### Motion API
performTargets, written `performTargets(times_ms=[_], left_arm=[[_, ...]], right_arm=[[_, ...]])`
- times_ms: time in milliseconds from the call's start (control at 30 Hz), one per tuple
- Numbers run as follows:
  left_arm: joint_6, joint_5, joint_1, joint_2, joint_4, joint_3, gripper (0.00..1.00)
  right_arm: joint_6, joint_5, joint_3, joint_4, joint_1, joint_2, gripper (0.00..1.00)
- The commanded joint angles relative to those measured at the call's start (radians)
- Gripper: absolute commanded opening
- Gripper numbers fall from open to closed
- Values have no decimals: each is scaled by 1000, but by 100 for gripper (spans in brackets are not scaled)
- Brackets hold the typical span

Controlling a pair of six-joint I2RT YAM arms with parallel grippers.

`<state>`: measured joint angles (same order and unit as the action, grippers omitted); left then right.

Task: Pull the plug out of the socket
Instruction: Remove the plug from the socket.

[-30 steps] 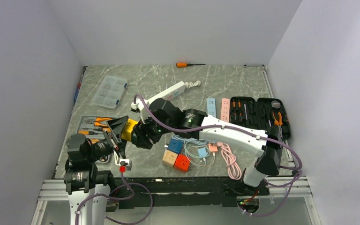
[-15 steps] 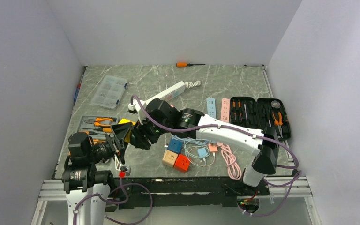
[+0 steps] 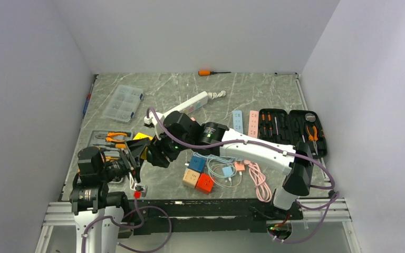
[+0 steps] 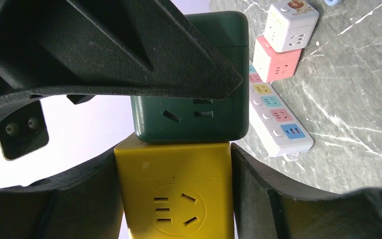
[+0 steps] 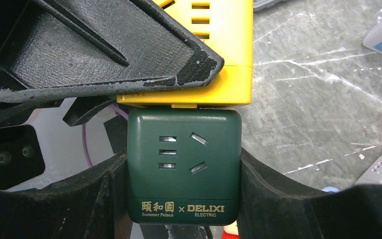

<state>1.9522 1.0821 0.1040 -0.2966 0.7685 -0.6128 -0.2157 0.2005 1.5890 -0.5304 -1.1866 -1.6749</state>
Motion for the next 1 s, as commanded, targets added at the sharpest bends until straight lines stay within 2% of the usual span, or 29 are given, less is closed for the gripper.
performTargets(times_ms=[0, 33, 67, 300, 433, 733, 967], left_arm=[[34, -31, 0, -48, -21, -13, 5], [39, -42, 0, -55, -21, -13, 1], [39, -55, 0, -63, -23, -14, 0], [14, -172, 0, -137, -94, 0, 0], [61, -229, 0, -187, -109, 11, 0], [302, -368, 0, -290, -159, 64, 0], [550, -463, -4, -330, -127, 86, 0]], right_arm=[[2, 16, 21, 50, -20, 19, 0], [2, 9, 12, 48, -21, 25, 0], [2, 4, 1, 48, -21, 34, 0], [-7, -41, -124, 51, -5, 110, 0], [-24, -16, -196, 40, 16, 150, 0], [-37, -10, -260, -36, 24, 199, 0], [-19, 39, -191, -149, 99, 183, 0]])
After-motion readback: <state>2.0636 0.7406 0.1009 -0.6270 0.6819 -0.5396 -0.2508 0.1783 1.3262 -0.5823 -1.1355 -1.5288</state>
